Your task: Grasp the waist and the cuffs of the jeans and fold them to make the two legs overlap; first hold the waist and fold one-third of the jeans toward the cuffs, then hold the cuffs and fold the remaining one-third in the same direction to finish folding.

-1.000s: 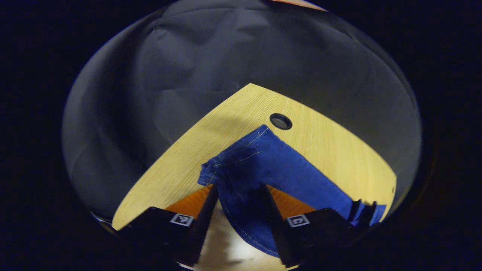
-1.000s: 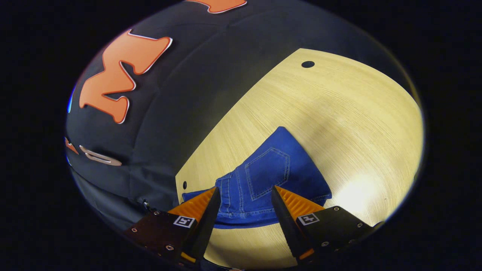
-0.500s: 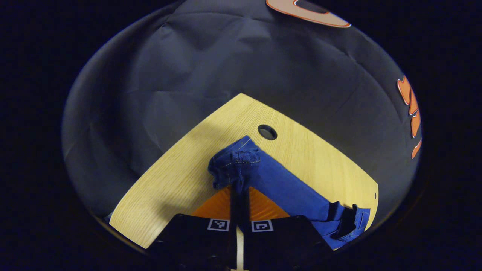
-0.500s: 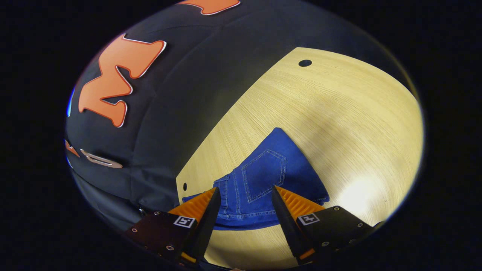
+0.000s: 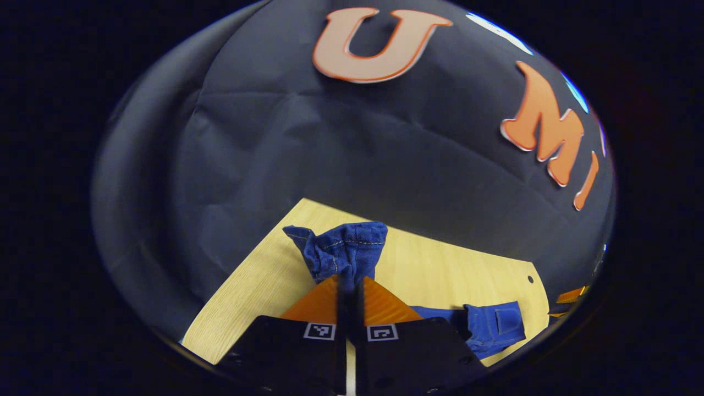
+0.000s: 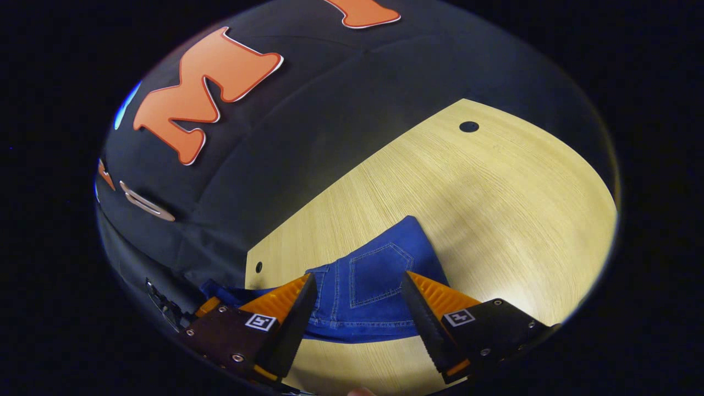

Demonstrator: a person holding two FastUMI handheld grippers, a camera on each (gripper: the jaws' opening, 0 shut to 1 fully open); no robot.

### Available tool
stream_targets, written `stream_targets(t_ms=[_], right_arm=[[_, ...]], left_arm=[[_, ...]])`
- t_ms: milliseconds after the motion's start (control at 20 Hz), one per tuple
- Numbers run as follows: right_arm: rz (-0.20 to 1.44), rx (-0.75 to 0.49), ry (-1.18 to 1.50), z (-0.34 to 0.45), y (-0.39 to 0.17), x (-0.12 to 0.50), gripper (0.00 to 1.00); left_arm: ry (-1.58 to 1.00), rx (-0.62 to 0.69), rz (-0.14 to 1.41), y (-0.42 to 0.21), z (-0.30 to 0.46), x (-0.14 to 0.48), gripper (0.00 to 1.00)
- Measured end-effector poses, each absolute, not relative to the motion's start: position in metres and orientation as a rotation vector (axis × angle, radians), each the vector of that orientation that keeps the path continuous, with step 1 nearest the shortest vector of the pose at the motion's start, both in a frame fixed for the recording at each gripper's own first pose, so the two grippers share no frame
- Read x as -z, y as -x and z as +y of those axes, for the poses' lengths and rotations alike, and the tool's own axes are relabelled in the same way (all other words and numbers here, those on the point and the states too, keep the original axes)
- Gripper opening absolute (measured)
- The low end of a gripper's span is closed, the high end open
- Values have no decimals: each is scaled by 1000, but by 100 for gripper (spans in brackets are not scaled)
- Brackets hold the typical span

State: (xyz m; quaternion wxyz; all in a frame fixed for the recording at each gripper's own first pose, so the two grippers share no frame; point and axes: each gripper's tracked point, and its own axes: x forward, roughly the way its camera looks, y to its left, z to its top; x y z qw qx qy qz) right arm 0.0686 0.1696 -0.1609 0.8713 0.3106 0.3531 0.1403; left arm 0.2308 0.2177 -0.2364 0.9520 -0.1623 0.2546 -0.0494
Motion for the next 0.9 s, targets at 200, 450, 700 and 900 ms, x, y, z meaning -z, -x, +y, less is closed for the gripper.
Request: stream_targets(t_ms=[200, 450, 700, 900], right_arm=[[713, -305, -597, 158, -70, 163, 96], [685, -338, -534, 145, -69, 162, 97], [649, -347, -477, 123, -72, 159, 98], [621, -346, -435, 106, -77, 158, 98]], left_arm=[[271, 188, 442, -219, 160, 181, 6], [187, 301, 398, -203, 80, 140, 6], [113, 414, 385, -189, -8, 127, 6], [75, 502, 420, -175, -71, 137, 6]])
